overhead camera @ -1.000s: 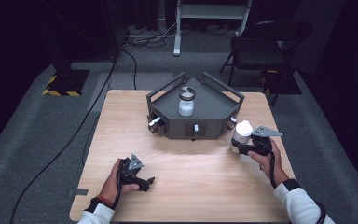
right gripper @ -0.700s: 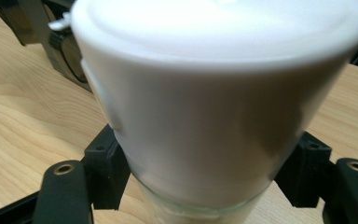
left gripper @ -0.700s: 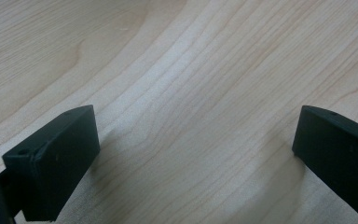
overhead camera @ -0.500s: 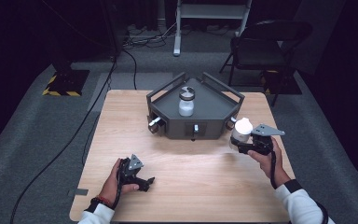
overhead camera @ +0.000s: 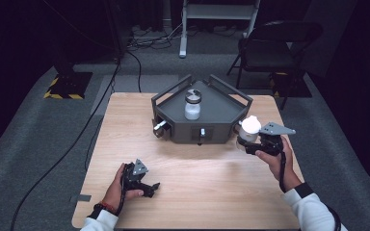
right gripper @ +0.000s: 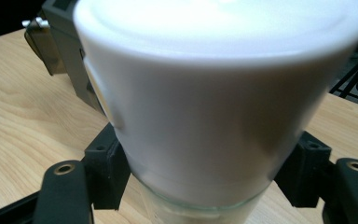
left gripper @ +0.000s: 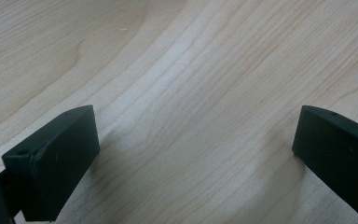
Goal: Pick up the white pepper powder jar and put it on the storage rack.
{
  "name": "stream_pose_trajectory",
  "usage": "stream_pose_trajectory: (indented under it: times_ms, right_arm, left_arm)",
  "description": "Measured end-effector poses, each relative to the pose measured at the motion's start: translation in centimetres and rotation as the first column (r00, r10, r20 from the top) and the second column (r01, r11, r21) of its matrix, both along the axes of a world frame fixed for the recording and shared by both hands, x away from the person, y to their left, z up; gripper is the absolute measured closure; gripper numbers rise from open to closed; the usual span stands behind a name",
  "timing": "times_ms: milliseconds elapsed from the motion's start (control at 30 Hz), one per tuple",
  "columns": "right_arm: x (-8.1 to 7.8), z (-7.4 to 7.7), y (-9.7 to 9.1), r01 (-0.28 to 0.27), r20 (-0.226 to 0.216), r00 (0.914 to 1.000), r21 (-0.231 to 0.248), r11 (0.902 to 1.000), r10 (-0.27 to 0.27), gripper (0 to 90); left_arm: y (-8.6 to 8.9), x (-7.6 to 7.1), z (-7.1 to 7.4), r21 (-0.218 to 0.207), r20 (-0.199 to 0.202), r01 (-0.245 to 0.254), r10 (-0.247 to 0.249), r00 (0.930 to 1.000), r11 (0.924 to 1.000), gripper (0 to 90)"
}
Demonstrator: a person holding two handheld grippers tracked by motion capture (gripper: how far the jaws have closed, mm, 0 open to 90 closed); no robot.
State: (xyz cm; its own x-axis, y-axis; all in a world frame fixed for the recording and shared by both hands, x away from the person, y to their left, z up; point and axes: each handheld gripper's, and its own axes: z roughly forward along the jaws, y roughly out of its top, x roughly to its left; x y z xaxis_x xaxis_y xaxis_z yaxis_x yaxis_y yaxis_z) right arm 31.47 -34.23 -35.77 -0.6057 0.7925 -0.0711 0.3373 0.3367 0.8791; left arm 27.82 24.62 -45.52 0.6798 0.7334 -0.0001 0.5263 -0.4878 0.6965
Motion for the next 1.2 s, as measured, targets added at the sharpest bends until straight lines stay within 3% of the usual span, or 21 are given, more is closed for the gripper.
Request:
stream_pose_trajectory:
  times_ms: [600,1200]
  right_arm:
    - [1.3,5.0,2.1,0.007,0.045,0.9990,0.007,1.0000,-0.007,29.9]
    - [3.3,7.8,4.6,0.013,0.105,0.9944,0.030,0.9995,-0.016,29.9]
  left_arm:
    - [0.0,0.0,0.0,0.000,0.000,0.001,-0.001,1.0000,1.0000,0.1]
    - [0.0,0.0,0.0,0.000,0.000,0.001,-0.001,1.0000,1.0000,0.1]
